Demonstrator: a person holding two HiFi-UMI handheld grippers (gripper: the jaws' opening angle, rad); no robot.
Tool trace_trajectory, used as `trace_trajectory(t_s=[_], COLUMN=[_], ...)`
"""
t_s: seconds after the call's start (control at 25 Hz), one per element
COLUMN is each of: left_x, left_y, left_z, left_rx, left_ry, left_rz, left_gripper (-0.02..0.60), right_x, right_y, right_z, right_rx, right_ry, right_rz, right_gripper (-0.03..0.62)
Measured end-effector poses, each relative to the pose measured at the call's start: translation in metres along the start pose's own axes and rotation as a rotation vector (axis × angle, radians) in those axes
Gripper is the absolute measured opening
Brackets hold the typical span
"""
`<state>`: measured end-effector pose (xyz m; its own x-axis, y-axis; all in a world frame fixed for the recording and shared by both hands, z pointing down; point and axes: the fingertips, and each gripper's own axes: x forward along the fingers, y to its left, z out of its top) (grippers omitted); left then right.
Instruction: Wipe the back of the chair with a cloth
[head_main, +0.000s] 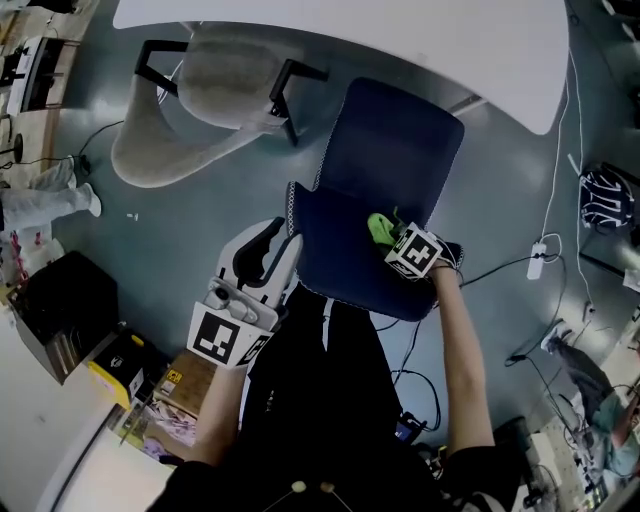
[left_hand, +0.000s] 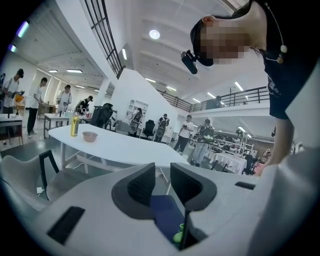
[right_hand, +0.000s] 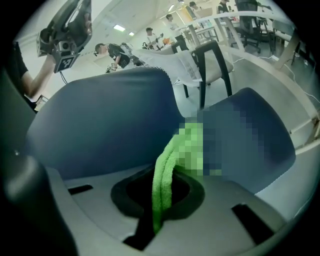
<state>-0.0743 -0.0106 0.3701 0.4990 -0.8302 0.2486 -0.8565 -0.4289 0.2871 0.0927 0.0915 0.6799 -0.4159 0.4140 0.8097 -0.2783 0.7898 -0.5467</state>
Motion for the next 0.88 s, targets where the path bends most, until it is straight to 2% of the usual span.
trace_trajectory(t_s=[0.36, 0.88], left_x=[0.003, 0.009], left_y=[-0.004, -0.019], left_z=[0.016, 0.033], left_rx=[0.000, 0.003], left_ry=[-0.033, -0.063], left_rz=[-0.018, -0.055], left_gripper=[0.097, 0.097], right_x=[-0.039, -0.091], right_y=[0.047, 0.103], right_z=[0.011, 0.015], right_rx=[-0.075, -0.080], right_ry=[-0.071, -0.211], right_rz=[-0.031, -0.064], right_gripper=[0.017, 0.017])
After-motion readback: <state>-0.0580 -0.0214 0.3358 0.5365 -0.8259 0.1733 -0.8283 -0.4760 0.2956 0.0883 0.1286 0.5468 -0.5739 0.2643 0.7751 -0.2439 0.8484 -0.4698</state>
